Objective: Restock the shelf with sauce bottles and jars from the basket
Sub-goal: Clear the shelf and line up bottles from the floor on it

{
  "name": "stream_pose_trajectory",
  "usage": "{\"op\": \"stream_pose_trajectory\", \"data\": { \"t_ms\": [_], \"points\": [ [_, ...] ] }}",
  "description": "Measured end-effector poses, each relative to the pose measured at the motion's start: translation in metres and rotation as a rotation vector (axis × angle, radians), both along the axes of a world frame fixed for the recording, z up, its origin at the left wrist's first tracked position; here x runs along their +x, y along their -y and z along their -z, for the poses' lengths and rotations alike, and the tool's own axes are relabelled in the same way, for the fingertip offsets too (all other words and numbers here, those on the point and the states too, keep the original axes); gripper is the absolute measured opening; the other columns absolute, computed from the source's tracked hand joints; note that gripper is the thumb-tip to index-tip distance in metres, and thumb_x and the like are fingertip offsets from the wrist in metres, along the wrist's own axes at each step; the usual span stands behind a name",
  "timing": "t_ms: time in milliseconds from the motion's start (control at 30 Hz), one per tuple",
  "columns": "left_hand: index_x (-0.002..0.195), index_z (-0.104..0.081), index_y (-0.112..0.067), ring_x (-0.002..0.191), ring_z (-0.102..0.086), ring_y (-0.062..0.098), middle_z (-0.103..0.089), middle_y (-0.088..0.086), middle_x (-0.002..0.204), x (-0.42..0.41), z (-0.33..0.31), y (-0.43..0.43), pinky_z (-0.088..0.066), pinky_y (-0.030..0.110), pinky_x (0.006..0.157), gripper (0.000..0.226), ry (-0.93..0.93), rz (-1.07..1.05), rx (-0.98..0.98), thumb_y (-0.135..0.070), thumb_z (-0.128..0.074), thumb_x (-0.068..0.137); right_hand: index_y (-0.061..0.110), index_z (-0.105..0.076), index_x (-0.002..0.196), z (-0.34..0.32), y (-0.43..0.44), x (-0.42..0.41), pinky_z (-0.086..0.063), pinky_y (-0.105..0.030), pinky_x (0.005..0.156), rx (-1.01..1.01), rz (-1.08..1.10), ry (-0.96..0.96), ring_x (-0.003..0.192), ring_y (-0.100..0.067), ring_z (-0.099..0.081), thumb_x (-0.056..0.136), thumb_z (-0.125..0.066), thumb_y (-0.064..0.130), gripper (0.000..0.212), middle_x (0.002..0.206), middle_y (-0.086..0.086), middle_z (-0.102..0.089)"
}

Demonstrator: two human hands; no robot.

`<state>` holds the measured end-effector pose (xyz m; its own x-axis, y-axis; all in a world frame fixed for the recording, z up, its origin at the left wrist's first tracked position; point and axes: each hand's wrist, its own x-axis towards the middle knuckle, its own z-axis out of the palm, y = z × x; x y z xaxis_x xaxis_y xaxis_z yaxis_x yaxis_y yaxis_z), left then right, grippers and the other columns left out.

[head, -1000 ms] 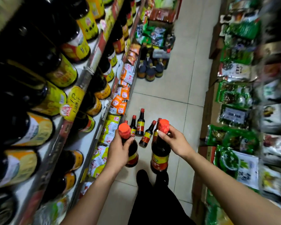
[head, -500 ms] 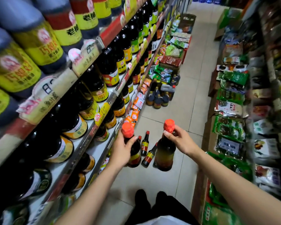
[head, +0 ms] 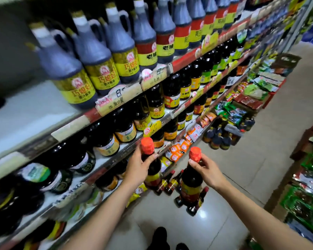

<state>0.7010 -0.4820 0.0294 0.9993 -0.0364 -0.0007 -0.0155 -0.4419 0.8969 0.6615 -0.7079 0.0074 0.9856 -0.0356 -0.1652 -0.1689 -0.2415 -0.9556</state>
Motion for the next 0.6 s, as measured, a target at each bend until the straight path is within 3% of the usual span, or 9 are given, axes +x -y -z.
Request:
{"op": "stream_pose_trajectory", "data": {
  "t_ms": [167,233,300,400,500,600],
  "points": [
    [0.093,-0.049,-0.04,0.094,-0.052,0.009,-0.056,-0.024,0.094,-0.026,-0.022,-0.026,-0.035,0.015,0.076,0.025,0.057,-0.163,0.011,-0.025,-0.066,0.082,0.019,-0.06,0.1,-0.008,-0.022,0.01,-0.044,-0.034,0.092,-0.047,-0.156,0.049,0.097,-0.018,-0.057,0.086,-0.061,0.027,0.016,0.1,-0.002,-0.064],
    [0.102,-0.052,-0.033,0.098,-0.054,0.01,-0.058,-0.019,0.099,-0.038,-0.028,-0.042,-0.035,0.013,0.077,0.027,0.065,-0.217,0.018,-0.023,-0.066,0.081,0.018,-0.058,0.096,-0.011,-0.036,0.015,-0.042,-0.041,0.094,-0.078,-0.205,0.105,0.095,-0.019,-0.055,0.087,-0.061,0.022,0.01,0.095,-0.003,-0.062],
    [0.115,-0.052,-0.024,0.1,-0.053,0.008,-0.058,-0.018,0.102,-0.052,-0.031,-0.058,-0.034,0.012,0.077,0.037,0.059,-0.277,0.031,-0.026,-0.067,0.081,0.022,-0.056,0.094,-0.013,-0.052,0.019,-0.041,-0.036,0.087,-0.126,-0.248,0.159,0.09,-0.015,-0.052,0.086,-0.062,0.024,0.01,0.088,0.004,-0.059],
    [0.116,-0.052,-0.023,0.095,-0.051,0.007,-0.056,-0.02,0.096,-0.07,-0.034,-0.084,-0.032,0.008,0.07,0.038,0.079,-0.366,0.053,-0.026,-0.067,0.081,0.021,-0.058,0.098,-0.018,-0.076,0.019,-0.037,-0.024,0.077,-0.174,-0.296,0.198,0.089,-0.013,-0.055,0.085,-0.062,0.032,0.017,0.087,0.01,-0.06],
    [0.115,-0.053,-0.018,0.099,-0.055,0.013,-0.06,-0.009,0.102,-0.09,-0.038,-0.114,-0.035,0.018,0.079,0.035,0.071,-0.412,0.021,-0.023,-0.066,0.083,0.017,-0.058,0.102,-0.024,-0.107,0.015,-0.039,-0.03,0.078,-0.191,-0.383,0.21,0.092,-0.017,-0.057,0.086,-0.06,0.035,0.024,0.095,0.0,-0.063],
    [0.107,-0.053,-0.024,0.102,-0.057,0.016,-0.061,-0.008,0.1,-0.11,-0.041,-0.144,-0.037,0.019,0.082,0.028,0.064,-0.437,-0.053,-0.019,-0.066,0.082,0.027,-0.057,0.1,-0.035,-0.142,0.012,-0.039,-0.025,0.075,-0.196,-0.478,0.21,0.091,-0.011,-0.057,0.085,-0.059,0.041,0.021,0.094,0.009,-0.063]
  ]
}}
